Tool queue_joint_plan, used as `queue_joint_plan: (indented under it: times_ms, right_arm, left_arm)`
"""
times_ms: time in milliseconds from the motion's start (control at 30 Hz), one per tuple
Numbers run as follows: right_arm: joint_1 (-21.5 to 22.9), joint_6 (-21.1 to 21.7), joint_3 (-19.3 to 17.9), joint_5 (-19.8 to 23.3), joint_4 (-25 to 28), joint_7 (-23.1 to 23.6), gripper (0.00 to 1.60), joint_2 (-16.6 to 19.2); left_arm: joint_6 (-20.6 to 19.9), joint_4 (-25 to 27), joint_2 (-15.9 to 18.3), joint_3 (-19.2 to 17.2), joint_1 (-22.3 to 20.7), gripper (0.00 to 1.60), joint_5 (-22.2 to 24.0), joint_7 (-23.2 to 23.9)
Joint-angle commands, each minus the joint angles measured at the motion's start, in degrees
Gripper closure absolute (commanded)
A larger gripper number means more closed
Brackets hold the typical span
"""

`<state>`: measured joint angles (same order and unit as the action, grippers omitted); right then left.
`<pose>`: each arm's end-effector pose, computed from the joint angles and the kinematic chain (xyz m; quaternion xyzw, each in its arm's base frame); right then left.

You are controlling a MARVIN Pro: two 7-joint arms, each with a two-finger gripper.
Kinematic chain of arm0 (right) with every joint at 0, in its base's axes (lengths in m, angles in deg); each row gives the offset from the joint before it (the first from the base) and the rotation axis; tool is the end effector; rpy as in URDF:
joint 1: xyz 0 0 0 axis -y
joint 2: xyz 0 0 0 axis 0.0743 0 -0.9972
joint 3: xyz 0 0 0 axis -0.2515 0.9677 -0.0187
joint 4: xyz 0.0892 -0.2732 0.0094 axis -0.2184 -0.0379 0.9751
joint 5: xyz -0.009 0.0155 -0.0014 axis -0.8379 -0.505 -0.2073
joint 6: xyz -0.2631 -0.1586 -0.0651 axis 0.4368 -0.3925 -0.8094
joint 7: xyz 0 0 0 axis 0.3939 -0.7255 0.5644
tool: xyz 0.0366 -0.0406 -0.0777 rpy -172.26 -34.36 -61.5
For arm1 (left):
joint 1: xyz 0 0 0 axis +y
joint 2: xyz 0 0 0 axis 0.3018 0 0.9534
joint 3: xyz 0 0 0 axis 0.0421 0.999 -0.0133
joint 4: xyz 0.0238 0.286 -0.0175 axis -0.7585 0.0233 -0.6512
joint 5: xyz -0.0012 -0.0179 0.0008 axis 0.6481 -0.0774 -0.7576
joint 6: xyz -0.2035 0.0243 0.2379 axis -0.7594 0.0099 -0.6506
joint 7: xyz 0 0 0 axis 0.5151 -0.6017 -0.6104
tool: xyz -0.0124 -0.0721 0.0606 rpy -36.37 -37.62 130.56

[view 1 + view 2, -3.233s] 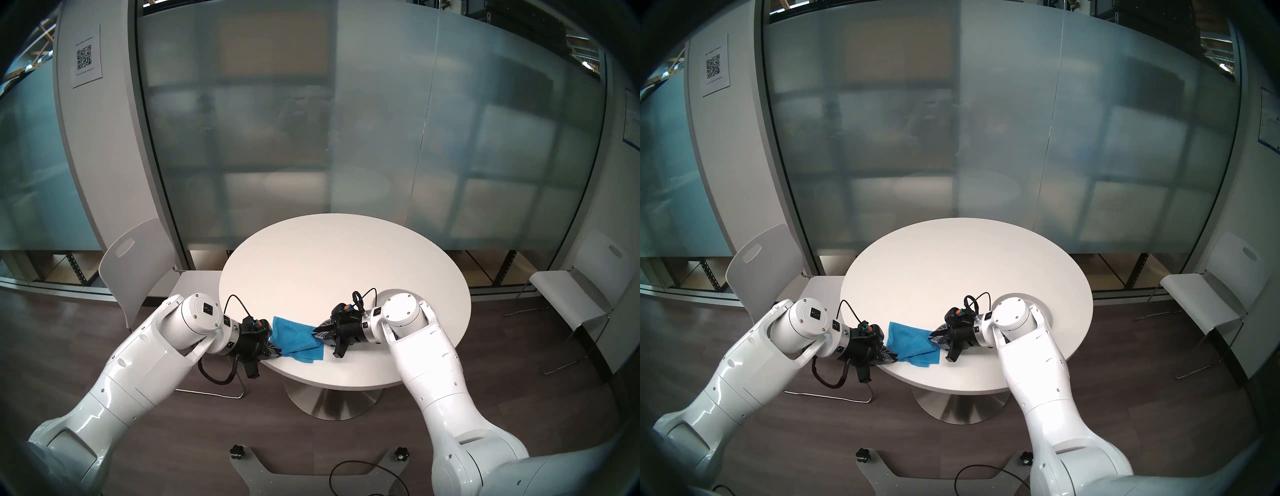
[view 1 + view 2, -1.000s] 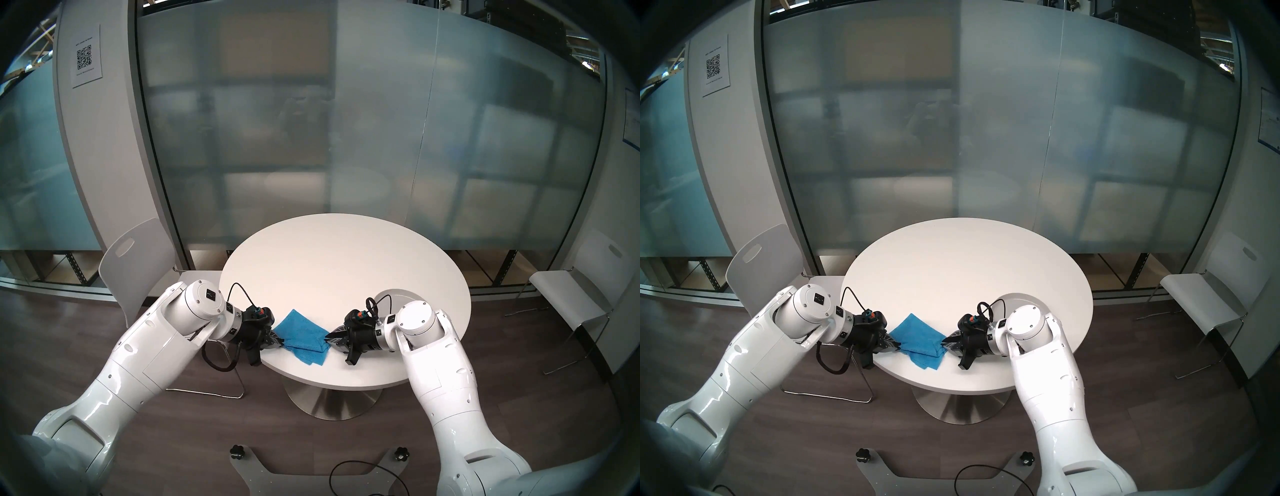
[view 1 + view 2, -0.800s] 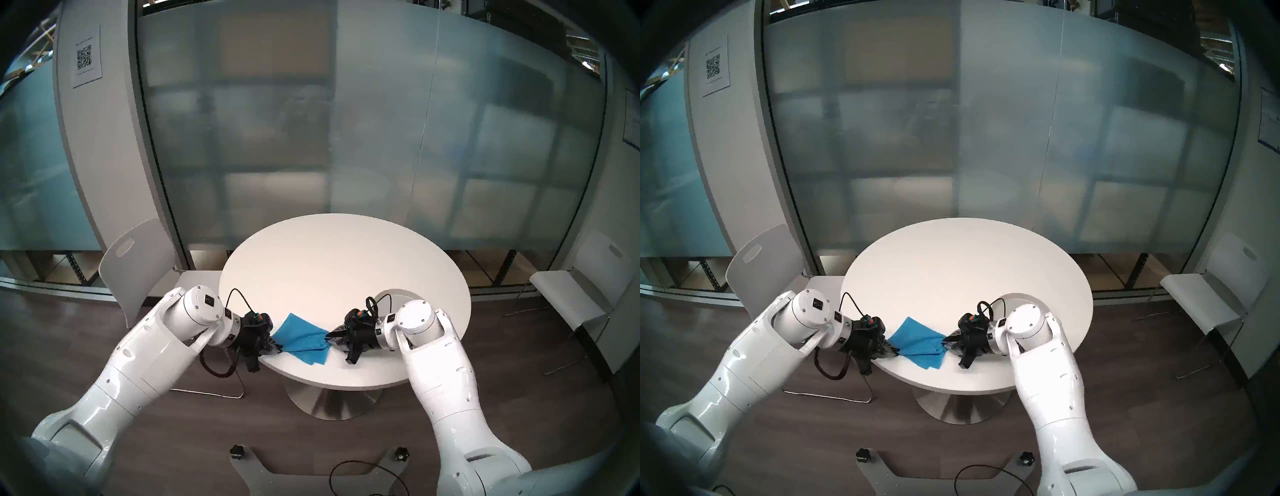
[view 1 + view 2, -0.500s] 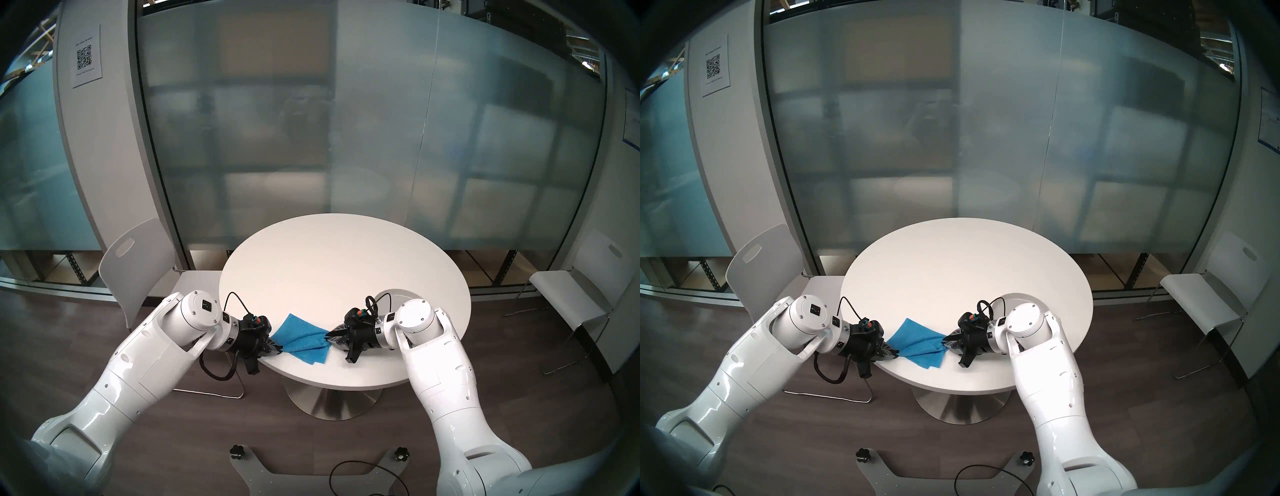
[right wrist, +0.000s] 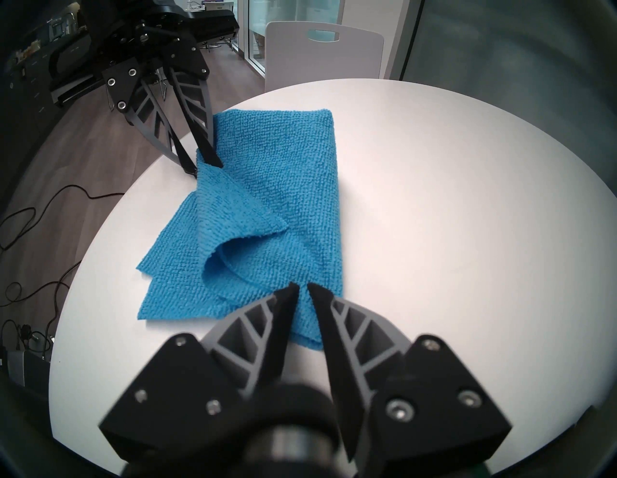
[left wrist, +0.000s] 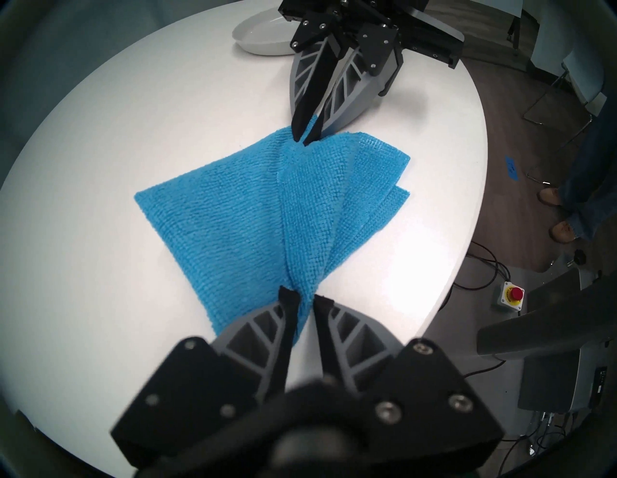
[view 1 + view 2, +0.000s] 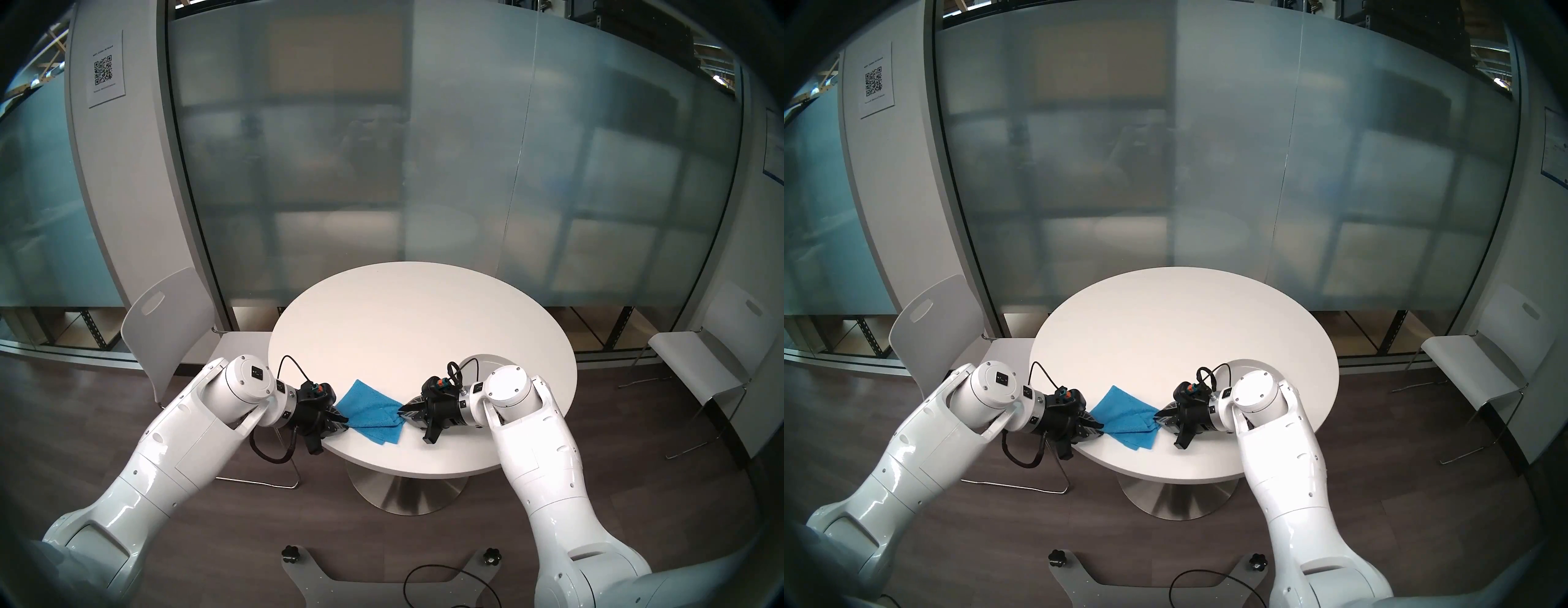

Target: Fold the napkin in half twice and place it beside the plate

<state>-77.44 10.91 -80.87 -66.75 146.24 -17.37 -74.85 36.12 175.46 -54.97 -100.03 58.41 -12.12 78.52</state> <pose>0.4464 0.0668 -0.3511 -0.7196 -0.5360 -0.3904 0.2061 0.4096 0.0137 -0.3217 0.7454 -0.5713 0.3168 0.1329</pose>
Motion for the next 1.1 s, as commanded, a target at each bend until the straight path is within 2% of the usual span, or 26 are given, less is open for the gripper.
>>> queue_joint_plan:
  times_ms: [0, 233, 300, 367, 433, 1067]
  right_arm:
    - [0.5, -0.2, 0.1, 0.1, -0.6, 0.0, 0.92, -0.3]
    - [1.0, -0.4, 0.1, 0.1, -1.5, -0.1, 0.92, -0.4]
    - [1.1, -0.5, 0.1, 0.1, -1.7, -0.1, 0.92, -0.4]
    - [1.1, -0.5, 0.1, 0.0, -1.8, 0.0, 0.92, -0.4]
    - [1.2, -0.5, 0.1, 0.0, -1.8, 0.0, 0.92, -0.4]
    - [1.7, -1.2, -0.2, -0.2, -3.3, -0.5, 0.93, -0.2]
  left_arm:
    - [0.1, 0.0, -0.3, -0.3, -1.4, 0.75, 0.0, -0.1]
    - [0.1, -0.5, -0.4, -0.6, -2.2, 0.66, 0.1, -0.3]
    - [0.1, -0.6, -0.3, -0.7, -2.3, 0.56, 0.2, -0.2]
    - [-0.1, -0.6, -0.2, -0.8, -2.4, 0.38, 0.3, -0.2]
    - [-0.2, -0.7, -0.1, -0.7, -2.6, 0.32, 0.3, -0.1]
    - [-1.3, -0.6, 0.5, -1.9, -2.0, 0.33, 1.1, 0.0]
